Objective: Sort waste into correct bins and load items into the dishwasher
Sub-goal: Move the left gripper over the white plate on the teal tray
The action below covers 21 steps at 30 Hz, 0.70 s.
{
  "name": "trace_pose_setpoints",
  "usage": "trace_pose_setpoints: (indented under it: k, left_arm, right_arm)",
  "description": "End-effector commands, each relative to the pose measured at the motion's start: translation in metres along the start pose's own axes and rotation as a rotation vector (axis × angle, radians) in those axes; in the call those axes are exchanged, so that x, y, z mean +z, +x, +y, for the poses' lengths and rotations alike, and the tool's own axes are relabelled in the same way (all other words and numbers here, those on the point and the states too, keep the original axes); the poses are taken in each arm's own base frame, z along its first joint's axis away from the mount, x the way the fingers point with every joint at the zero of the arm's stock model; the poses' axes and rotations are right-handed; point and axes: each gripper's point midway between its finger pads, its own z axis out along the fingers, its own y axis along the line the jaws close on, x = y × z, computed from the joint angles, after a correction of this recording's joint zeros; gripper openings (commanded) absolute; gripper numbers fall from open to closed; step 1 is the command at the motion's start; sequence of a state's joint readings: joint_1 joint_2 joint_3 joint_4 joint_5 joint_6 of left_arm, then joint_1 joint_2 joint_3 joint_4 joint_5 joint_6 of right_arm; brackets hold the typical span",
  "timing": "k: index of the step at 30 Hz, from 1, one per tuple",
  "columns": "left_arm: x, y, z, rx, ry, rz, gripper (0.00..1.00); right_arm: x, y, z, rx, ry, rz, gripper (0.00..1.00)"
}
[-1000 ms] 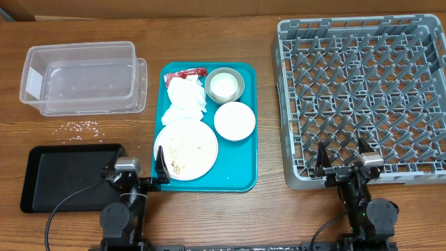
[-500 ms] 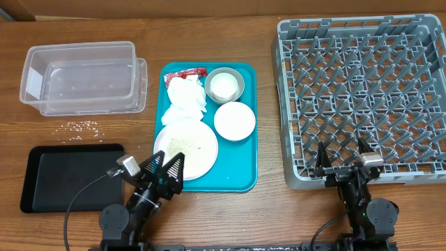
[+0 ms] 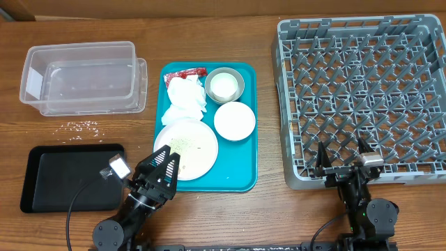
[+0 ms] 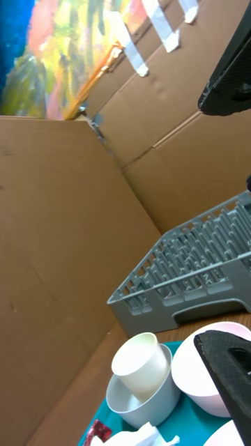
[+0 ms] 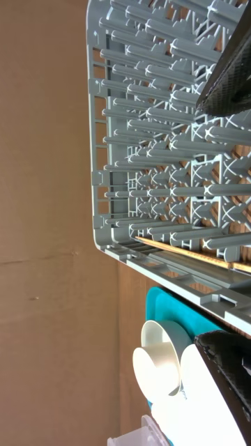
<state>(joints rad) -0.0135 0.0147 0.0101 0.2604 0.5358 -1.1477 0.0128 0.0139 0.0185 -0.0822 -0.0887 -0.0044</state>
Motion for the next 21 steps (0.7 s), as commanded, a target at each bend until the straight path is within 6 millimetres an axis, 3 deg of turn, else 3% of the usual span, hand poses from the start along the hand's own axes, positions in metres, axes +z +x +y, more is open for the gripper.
trace_pose_setpoints:
  k: [1,8,13,16,21]
  left_arm:
    - [-0.001,-0.005,-0.028,0.164,0.061,0.004,1.00]
    - [-0.006,-0.042,-0.054,0.475,-0.150,-0.021,1.00]
    - [0.001,-0.063,-0.065,0.573,-0.318,0.071,1.00]
    - [0.012,-0.068,-0.061,0.546,-0.417,0.187,1.00]
    - [0.027,-0.068,-0.039,0.460,-0.607,0.447,1.00]
  right_arm:
    - [0.000,0.001,-0.003,-0.004,0.015,-0.007,1.00]
    - [0.000,0.001,-0.003,-0.004,0.015,-0.007,1.00]
    - [0.000,0.001,-0.003,-0.004,0.015,-0.007,1.00]
    - [0.000,0.001,-0.003,-0.004,0.015,-0.007,1.00]
    - [0.000,0.001,-0.003,-0.004,0.015,-0.007,1.00]
